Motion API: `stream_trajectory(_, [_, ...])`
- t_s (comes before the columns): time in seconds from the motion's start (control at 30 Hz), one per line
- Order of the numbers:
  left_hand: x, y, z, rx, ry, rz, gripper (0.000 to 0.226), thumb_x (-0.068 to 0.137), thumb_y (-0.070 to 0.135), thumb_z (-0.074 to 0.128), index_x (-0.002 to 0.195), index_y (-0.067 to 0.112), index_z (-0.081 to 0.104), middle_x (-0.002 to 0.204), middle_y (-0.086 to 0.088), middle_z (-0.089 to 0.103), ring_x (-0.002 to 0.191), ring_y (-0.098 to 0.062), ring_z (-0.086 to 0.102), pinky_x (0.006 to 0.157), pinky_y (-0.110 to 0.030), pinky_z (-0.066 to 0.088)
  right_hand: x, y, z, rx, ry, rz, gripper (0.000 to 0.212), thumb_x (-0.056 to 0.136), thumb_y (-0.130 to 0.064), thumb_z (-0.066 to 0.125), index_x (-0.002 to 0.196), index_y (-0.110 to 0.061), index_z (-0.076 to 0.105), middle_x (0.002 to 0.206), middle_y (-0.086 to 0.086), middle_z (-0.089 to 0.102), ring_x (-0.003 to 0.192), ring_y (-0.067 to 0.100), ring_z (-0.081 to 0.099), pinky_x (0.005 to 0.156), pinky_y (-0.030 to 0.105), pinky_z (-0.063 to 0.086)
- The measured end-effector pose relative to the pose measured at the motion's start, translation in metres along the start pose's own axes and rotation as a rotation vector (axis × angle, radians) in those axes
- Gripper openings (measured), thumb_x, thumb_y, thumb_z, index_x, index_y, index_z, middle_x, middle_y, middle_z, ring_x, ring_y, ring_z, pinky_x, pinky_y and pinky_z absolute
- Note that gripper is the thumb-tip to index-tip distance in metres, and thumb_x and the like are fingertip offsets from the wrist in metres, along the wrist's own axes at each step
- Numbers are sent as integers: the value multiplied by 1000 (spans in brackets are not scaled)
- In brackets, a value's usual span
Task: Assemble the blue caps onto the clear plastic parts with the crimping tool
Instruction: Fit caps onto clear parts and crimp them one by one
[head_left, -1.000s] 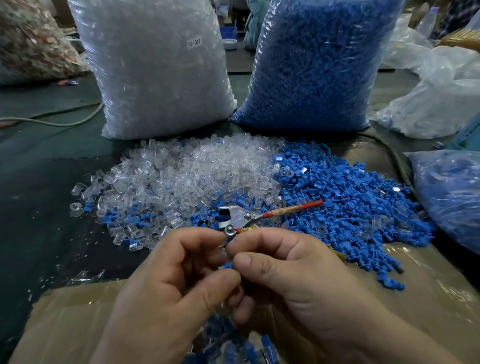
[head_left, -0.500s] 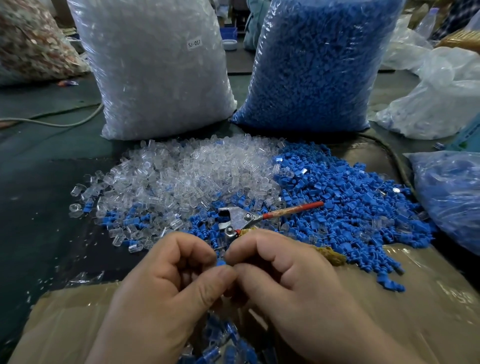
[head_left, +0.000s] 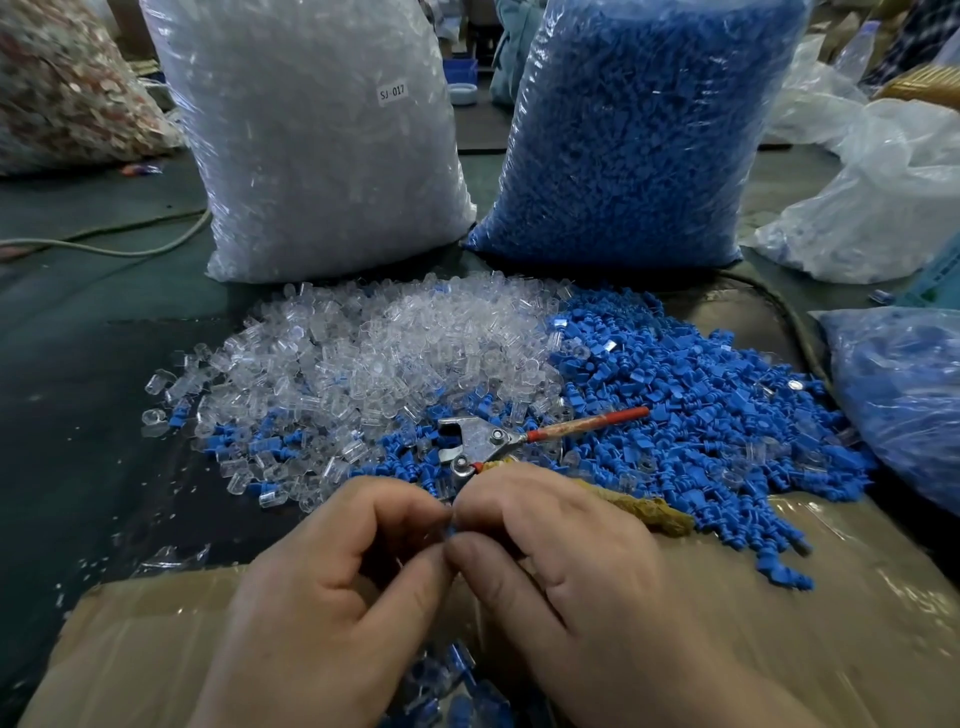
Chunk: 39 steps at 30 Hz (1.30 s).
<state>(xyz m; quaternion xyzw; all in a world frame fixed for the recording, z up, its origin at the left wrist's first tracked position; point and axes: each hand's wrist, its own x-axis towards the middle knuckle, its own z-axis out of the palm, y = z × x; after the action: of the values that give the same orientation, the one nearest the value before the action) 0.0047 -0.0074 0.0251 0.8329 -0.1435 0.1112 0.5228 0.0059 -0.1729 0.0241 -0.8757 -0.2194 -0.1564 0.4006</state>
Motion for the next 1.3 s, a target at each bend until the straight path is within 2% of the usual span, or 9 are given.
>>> stream_trajectory(0.1, [0, -6, -6, 5, 22, -120, 29, 63, 56, 72, 89, 46, 69, 73, 14, 71, 59, -6, 67, 59, -20, 56, 4, 4, -7, -247, -15, -4, 35, 96, -47, 42, 117, -26, 62, 120, -10, 60, 117, 10, 53, 98, 33, 48])
stream_trajectory(0.17, [1, -13, -7, -82, 58, -200, 32, 62, 59, 80, 88, 43, 71, 72, 7, 71, 63, -14, 68, 62, -37, 57, 10, 14, -15, -495, -125, 158, 56, 92, -58, 33, 144, -37, 35, 152, -10, 34, 145, 15, 20, 118, 40, 22])
stream_trajectory(0.23, [2, -17, -6, -152, 38, -245, 28, 66, 58, 82, 84, 39, 72, 70, 2, 71, 64, -18, 68, 65, -43, 56, 15, 30, -20, -626, -259, 315, 71, 92, -61, 32, 151, -41, -1, 162, -10, -4, 147, 15, -19, 119, 39, -7])
stream_trajectory(0.3, [6, -18, -6, -202, -20, -299, 33, 51, 54, 74, 80, 37, 72, 71, -3, 72, 66, -23, 70, 70, -50, 58, 16, 42, -21, -683, -337, 360, 76, 93, -61, 34, 150, -39, -11, 162, -8, -15, 145, 17, -26, 117, 39, -14])
stream_trajectory(0.43, [6, -16, -5, -242, -118, -336, 20, 63, 46, 80, 77, 36, 71, 76, -10, 74, 74, -32, 71, 76, -55, 59, 18, 47, -18, -714, -345, 360, 72, 90, -62, 34, 150, -37, 3, 160, -8, 8, 148, 17, 0, 121, 43, -2])
stream_trajectory(0.57, [8, -16, -7, -298, -201, -363, 19, 56, 34, 75, 74, 30, 70, 71, -15, 72, 64, -30, 70, 60, -35, 59, 19, 46, -25, -761, -324, 341, 72, 81, -72, 33, 144, -39, 20, 140, -13, 37, 129, 20, 26, 112, 44, 19])
stream_trajectory(0.8, [11, -24, -9, -477, -185, -360, 17, 71, 27, 88, 73, 24, 72, 71, -20, 72, 62, -29, 71, 56, -25, 56, 23, 44, -28, -767, -328, 348, 71, 78, -73, 35, 140, -38, 31, 126, -14, 46, 118, 16, 32, 106, 41, 24])
stream_trajectory(1.03, [9, -29, -9, -653, 28, -383, 32, 51, 33, 84, 78, 21, 73, 76, -20, 72, 68, -27, 71, 58, -32, 58, 18, 29, -40, -541, 28, 301, 49, 83, -63, 34, 122, -35, 42, 98, -17, 43, 89, 6, 42, 77, 29, 33])
stream_trajectory(1.3, [10, -29, -7, -540, 131, -275, 19, 63, 20, 78, 79, 29, 73, 68, -8, 69, 58, -15, 65, 50, -20, 52, 8, 6, -36, -419, -252, 186, 49, 80, -63, 36, 122, -39, 48, 100, -22, 50, 91, 2, 47, 75, 21, 38])
